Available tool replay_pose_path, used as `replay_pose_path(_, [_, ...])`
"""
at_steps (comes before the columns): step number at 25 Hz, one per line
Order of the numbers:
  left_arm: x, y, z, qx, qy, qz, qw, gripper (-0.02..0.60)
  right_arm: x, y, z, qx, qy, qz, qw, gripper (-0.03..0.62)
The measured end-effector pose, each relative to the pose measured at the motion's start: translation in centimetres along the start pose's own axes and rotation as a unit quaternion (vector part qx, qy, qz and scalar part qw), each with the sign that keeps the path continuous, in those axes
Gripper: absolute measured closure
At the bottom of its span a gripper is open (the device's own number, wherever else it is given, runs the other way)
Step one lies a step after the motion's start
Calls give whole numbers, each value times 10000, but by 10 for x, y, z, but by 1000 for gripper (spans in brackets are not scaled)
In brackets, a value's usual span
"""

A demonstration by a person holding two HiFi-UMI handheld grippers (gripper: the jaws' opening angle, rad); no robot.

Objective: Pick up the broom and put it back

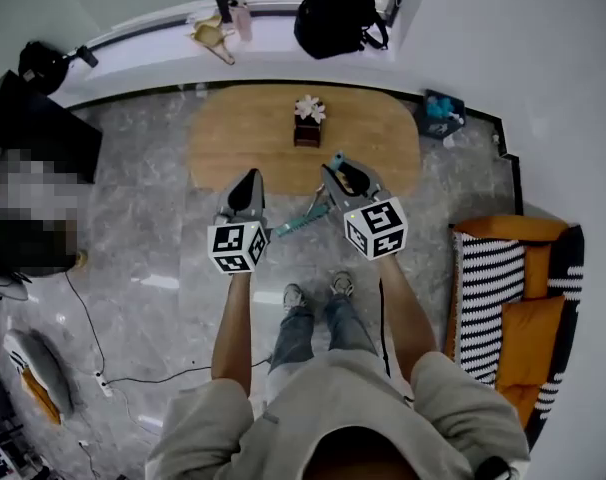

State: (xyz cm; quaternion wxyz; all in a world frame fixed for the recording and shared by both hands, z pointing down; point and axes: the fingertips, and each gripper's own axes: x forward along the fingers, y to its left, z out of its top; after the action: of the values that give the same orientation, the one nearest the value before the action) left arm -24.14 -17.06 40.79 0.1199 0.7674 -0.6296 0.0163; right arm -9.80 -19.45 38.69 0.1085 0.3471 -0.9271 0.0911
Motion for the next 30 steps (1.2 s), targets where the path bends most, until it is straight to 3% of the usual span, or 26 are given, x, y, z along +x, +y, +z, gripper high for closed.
replay_pose_path(11, [-5, -22, 121, 438, -491, -279, 9974, 577, -42, -1, 115, -193, -436, -169, 9987, 500])
replay_pose_path(16, [-5, -39, 163, 608, -798, -408, 9941, 577, -53, -4, 141, -330, -524, -183, 9979, 500])
replay_pose_path(21, [-13, -40, 177, 620, -918, -459, 9928, 577, -56, 2, 145, -319, -523, -147, 9980, 500])
replay_pose_path(30, [-19, -33, 170, 499, -830, -509, 9940, 577, -51, 16, 138, -359, -362, -113, 9986, 500])
